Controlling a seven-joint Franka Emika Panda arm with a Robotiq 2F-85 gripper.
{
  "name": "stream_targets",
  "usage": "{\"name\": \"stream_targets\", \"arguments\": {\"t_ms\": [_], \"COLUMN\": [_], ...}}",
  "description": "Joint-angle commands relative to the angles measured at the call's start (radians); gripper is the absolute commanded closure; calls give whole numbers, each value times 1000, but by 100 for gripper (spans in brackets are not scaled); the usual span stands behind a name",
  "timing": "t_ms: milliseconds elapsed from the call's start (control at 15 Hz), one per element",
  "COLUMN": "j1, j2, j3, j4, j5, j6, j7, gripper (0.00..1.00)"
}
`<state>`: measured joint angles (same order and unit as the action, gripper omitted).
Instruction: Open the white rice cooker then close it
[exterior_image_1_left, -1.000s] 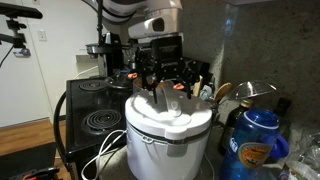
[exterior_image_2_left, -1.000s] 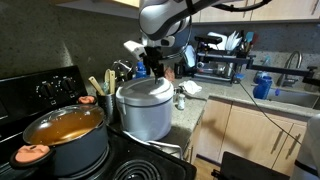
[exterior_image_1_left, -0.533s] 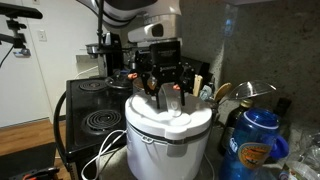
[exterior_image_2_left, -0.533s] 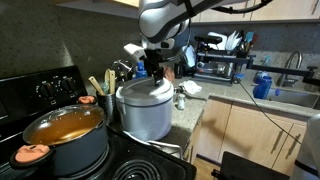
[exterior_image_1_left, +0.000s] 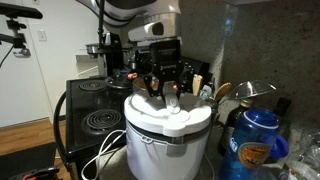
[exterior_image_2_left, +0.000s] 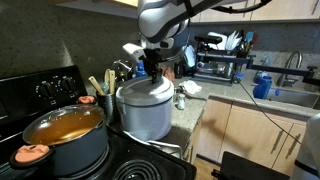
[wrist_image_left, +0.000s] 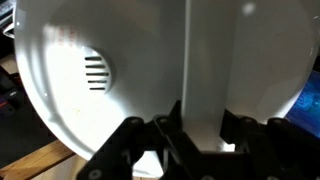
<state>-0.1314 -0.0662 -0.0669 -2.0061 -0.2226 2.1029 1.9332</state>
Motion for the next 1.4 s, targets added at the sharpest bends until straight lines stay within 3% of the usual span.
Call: {"name": "stream_targets", "arguments": {"t_ms": [0,600,1333], "j1": [17,74,187], "j2": [-16,8,73], "j3": [10,67,159], "j4": [21,139,264], "j5": [-35,-172,-383], "j6": [-44,-167,-408], "j7": [27,25,19], "gripper": [98,100,100]}}
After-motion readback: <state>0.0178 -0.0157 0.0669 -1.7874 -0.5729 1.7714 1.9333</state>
